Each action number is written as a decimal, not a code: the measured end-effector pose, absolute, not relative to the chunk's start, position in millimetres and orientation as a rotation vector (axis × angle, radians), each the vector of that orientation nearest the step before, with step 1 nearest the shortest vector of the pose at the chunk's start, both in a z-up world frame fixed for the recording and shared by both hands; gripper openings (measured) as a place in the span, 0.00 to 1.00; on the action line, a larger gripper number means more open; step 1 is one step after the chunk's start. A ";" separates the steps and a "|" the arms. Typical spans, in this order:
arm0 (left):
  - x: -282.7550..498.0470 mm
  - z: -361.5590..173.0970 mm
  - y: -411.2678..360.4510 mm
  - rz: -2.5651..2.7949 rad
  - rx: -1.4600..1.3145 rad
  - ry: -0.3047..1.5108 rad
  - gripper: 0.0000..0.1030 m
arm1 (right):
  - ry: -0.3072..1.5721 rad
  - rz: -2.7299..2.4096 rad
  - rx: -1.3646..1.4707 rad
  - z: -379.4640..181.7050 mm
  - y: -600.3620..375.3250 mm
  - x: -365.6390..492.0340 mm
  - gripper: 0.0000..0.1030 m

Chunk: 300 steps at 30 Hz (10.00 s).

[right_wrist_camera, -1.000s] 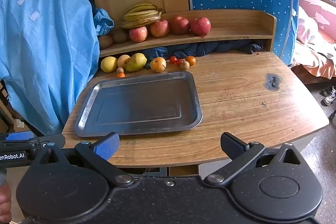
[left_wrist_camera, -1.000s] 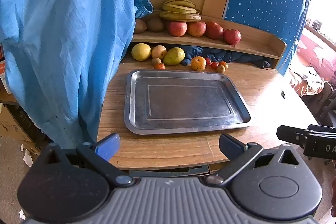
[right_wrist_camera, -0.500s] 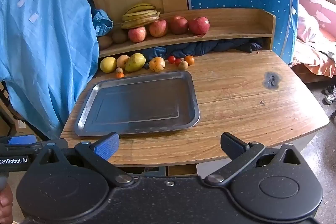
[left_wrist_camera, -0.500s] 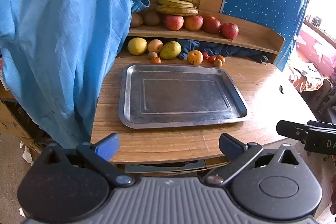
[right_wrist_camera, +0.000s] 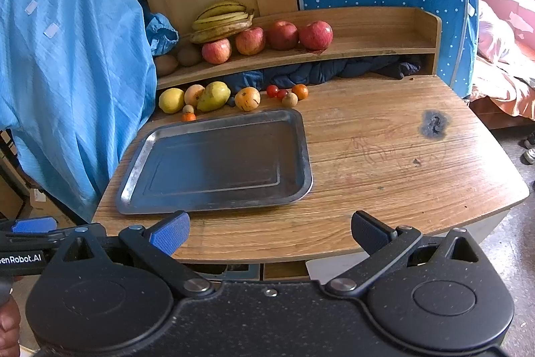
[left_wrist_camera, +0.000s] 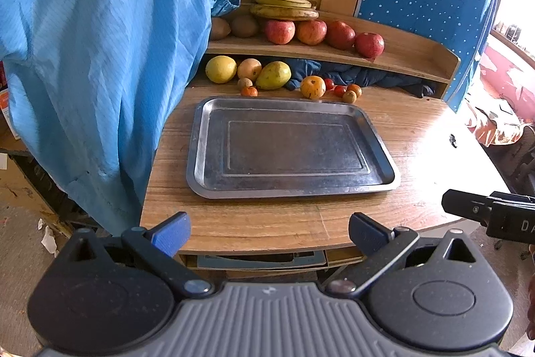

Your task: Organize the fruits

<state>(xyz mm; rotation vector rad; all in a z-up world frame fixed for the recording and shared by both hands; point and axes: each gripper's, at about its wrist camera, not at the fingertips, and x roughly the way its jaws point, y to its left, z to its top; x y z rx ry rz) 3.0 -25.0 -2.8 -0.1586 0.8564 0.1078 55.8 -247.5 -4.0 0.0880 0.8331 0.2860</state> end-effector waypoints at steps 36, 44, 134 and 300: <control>-0.8 2.1 -61.0 0.237 -0.121 0.885 0.99 | 0.874 0.407 0.118 -11.6 -280.5 73.8 0.99; 1.9 2.2 -57.1 0.256 -0.132 0.899 0.99 | 0.883 0.414 0.105 -13.1 -277.9 76.2 0.99; 233.2 -62.9 72.8 0.019 -0.104 1.053 0.99 | 0.857 0.132 0.090 -20.6 -141.2 211.7 0.99; 227.0 -89.5 6.5 -0.338 -0.115 1.240 0.52 | 1.055 0.284 -0.017 -83.3 -145.0 186.4 0.49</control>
